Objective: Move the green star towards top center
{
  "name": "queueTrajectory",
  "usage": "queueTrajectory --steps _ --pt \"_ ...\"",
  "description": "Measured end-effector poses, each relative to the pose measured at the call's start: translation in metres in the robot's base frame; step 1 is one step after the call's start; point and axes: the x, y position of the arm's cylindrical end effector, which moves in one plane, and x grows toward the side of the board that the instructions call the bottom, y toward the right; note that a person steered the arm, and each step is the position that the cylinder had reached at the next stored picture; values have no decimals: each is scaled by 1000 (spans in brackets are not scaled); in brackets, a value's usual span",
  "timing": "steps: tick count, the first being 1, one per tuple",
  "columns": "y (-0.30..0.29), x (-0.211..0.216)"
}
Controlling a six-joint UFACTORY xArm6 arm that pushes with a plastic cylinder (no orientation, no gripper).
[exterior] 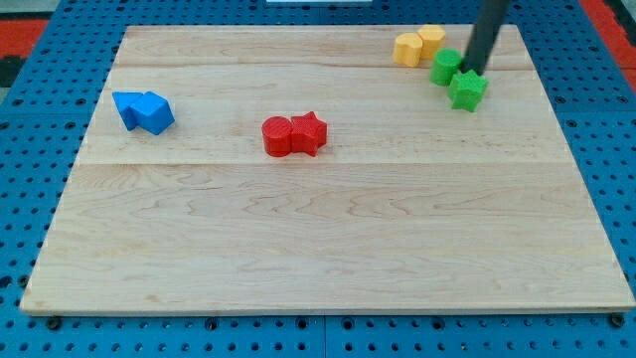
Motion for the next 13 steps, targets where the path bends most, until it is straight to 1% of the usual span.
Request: queueTrajectory --steps 1,2,3,4,5,6,7,8,9,10,11,12,13 --pt "-20 -4" --pt "50 40" --pt "123 65" --pt "94 110" --pt "32 78" --pt "-4 28" --pt "-32 15" --pt "15 41" --pt "-2 70" --pt "-58 24" --pt "-100 -7" --pt "-123 9" --pt "-165 27"
